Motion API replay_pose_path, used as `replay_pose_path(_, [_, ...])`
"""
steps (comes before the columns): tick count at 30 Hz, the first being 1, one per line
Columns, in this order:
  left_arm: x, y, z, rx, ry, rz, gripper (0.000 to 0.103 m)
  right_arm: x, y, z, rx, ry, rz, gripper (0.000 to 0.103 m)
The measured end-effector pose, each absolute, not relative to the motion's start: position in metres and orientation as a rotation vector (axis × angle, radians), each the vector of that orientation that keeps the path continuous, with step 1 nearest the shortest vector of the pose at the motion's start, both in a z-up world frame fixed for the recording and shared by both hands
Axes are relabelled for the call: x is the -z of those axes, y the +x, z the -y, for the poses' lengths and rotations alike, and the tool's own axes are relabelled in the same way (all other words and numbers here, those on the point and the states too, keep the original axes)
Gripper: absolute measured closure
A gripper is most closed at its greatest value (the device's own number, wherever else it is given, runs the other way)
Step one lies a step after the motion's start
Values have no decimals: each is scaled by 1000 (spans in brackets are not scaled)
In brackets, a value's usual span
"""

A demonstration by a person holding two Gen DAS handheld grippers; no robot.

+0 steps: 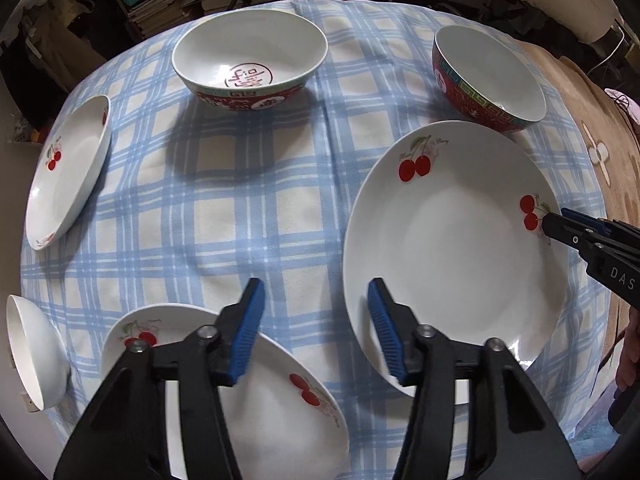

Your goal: Organize plates and bowls

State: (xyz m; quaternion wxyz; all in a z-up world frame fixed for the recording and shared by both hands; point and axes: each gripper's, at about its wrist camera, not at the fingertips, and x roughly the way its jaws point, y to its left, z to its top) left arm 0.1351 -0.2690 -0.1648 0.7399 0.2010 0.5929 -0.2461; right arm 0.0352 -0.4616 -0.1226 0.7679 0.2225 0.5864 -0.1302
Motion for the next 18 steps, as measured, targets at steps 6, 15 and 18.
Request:
replay_pose_path(6, [177,139,267,606,308,-1374,90,128,38,464,236,561,-1266,90])
replay_pose_path(15, [172,129,271,600,387,-1320,91,124,43,459,245,550,-1266,92])
replay_pose_path(18, [167,126,271,596,394,-1314,91,119,42,457,248,539,-1253,92])
